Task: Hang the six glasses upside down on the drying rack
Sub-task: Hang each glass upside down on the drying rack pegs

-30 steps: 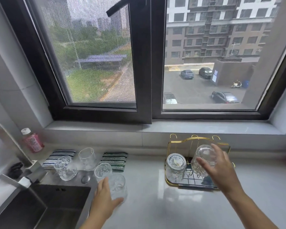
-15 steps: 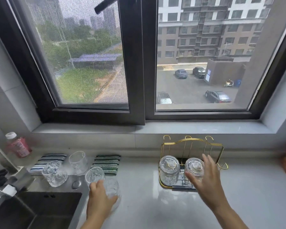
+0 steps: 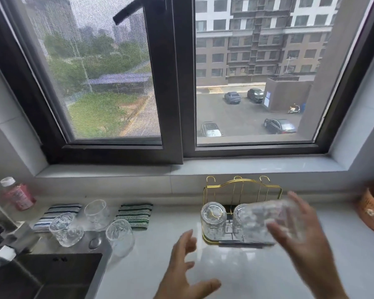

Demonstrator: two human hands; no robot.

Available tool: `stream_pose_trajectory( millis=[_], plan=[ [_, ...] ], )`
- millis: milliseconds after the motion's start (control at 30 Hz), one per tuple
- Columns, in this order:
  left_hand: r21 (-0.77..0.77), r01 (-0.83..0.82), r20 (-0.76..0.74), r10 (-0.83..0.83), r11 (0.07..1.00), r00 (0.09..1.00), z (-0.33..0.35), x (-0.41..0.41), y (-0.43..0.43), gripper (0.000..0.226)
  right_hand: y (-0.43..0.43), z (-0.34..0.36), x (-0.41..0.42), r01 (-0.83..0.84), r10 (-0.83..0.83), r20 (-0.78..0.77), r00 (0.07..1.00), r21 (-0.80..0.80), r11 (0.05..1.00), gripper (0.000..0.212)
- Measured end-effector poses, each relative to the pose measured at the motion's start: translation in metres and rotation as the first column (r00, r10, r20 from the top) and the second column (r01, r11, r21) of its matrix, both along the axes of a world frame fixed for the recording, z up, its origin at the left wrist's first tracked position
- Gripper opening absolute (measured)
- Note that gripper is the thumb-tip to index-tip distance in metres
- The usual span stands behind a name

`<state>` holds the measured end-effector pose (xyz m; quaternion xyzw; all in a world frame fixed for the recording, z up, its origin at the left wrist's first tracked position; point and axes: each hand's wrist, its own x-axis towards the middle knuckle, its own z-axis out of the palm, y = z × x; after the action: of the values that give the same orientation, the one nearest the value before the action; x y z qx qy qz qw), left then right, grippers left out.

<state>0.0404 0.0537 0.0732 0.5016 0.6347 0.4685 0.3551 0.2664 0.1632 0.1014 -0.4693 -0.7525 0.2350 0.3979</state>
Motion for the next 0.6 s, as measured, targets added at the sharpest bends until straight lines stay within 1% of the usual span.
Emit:
stream_pose_trajectory(
  millis=[33,67,100,133,167,233,300,367,467,533,600],
  plan=[
    [-0.033,-0.007,-0.029,0.006,0.999,1.000,-0.005,-0.013,0.000,0.082,0.015,0.022,0.010,0.116,-0.116,0.003,0.993,0.077,0.990,0.076],
    [-0.065,-0.042,-0.034,0.040,0.997,0.999,-0.014,-0.031,-0.001,0.070,0.029,0.030,0.016,0.229,-0.231,0.006,0.973,0.124,0.965,0.078],
    [-0.100,-0.107,-0.055,0.102,0.989,0.993,-0.021,-0.049,-0.003,0.061,0.039,0.040,0.020,0.279,-0.282,-0.002,0.960,0.137,0.950,0.079],
    [-0.125,-0.176,-0.076,0.167,0.977,0.983,-0.027,-0.066,-0.005,0.054,0.050,0.045,0.024,0.302,-0.315,0.087,0.945,0.135,0.944,0.078],
    [-0.142,-0.269,-0.106,0.256,0.953,0.961,-0.034,-0.082,-0.005,0.050,0.061,0.043,0.026,0.310,-0.322,0.156,0.934,0.096,0.946,0.078],
    [-0.141,-0.429,-0.199,0.399,0.892,0.895,-0.042,-0.112,-0.002,0.050,0.077,0.029,0.022,0.303,-0.303,0.271,0.914,0.042,0.952,0.078],
    [-0.140,-0.526,-0.321,0.464,0.839,0.826,-0.043,-0.137,0.003,0.053,0.090,0.010,0.019,0.283,-0.262,0.353,0.898,-0.008,0.959,0.079],
    [-0.163,-0.550,-0.452,0.434,0.819,0.780,-0.044,-0.156,0.012,0.059,0.098,-0.007,0.014,0.292,-0.238,0.401,0.885,-0.077,0.953,0.080],
    [-0.226,-0.540,-0.580,0.333,0.811,0.743,-0.049,-0.174,0.024,0.073,0.103,-0.029,0.011,0.306,-0.222,0.426,0.877,-0.141,0.942,0.082],
    [-0.259,-0.528,-0.626,0.276,0.809,0.730,-0.054,-0.181,0.033,0.082,0.104,-0.040,0.010,0.304,-0.206,0.423,0.883,-0.179,0.936,0.084],
    [-0.326,-0.515,-0.624,0.229,0.793,0.747,-0.059,-0.186,0.042,0.091,0.104,-0.048,0.010,0.298,-0.189,0.432,0.882,-0.199,0.934,0.086]
  ],
)
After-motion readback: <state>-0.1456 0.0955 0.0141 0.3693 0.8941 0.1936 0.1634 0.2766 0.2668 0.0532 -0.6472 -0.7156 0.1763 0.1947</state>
